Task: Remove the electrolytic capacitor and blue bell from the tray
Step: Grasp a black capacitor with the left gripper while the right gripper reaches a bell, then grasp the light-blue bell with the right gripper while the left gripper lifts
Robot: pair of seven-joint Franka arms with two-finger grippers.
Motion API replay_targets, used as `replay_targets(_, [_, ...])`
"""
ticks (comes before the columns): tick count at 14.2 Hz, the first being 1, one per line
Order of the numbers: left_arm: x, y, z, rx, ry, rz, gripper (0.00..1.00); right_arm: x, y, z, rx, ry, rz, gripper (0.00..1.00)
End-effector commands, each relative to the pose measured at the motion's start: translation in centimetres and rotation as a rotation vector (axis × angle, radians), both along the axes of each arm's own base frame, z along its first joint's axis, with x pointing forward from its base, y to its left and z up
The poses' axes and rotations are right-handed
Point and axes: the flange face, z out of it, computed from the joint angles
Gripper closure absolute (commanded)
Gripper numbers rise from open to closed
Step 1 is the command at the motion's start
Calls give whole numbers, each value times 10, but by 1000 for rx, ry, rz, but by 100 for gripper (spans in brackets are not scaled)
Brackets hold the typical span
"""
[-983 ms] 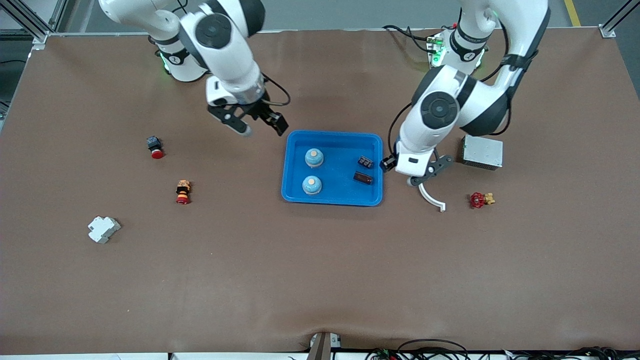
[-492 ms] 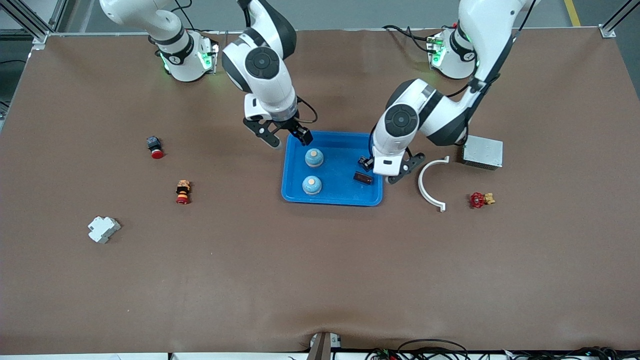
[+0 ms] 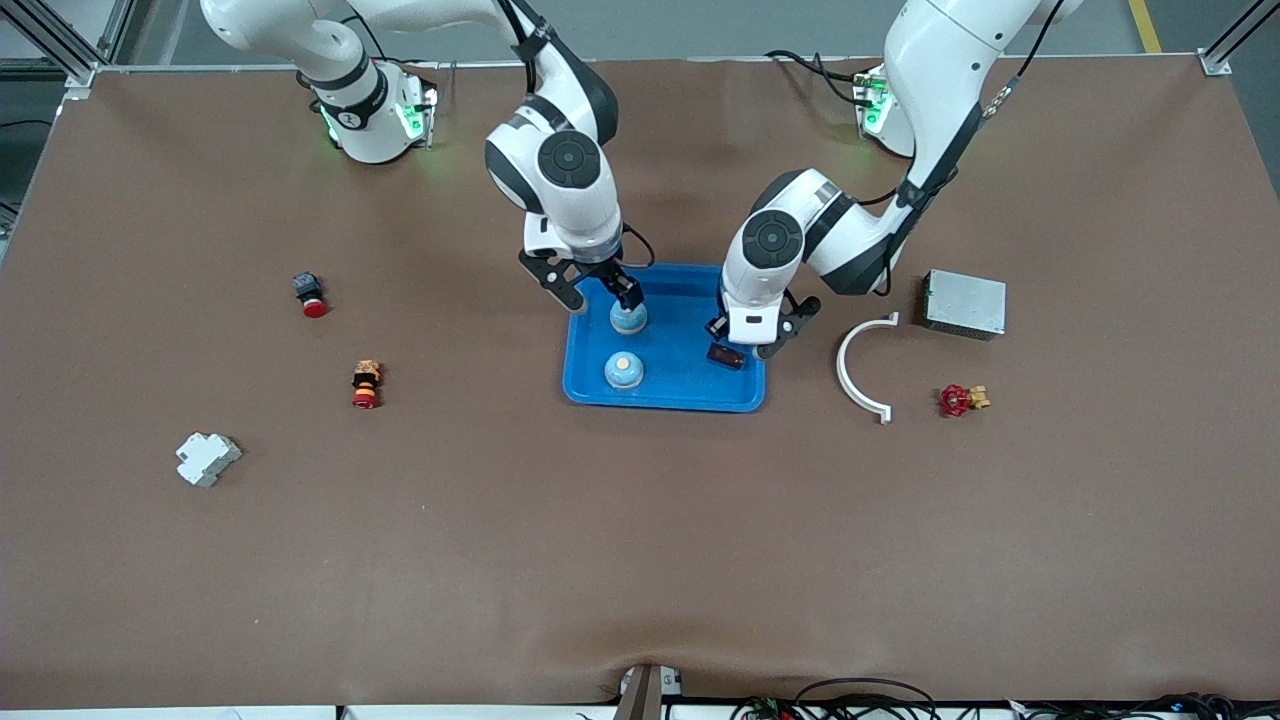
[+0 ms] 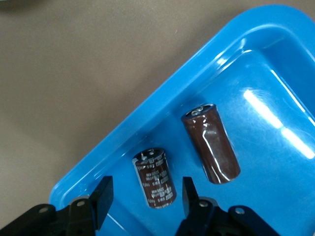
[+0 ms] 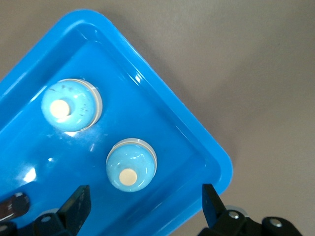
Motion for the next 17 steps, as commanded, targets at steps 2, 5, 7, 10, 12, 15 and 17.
replay_targets(2, [-3,-2,-8,13,-20,-4,61,9,18,-26,-25,-31,-50,0])
replay_targets(5, [-3,-3,-12,26,-14,-15,74,11,32,-49,-41,-31,-56,0])
replay_targets(7, [-1,-2,-5,30,-28,-21,96,16,34,-59,-49,-32,-61,0])
replay_targets(10, [18,1,39,89,-29,-18,100,20,36,-69,-47,-49,-52,0])
replay_targets(12, [36,0,82,128,-33,-16,100,19,37,-73,-46,-51,-49,0])
replay_targets(15, [67,9,135,195,-20,-44,100,20,36,-75,-50,-56,-43,0])
replay_targets(17, [90,38,158,197,-25,-90,100,19,36,-78,-54,-54,-42,0])
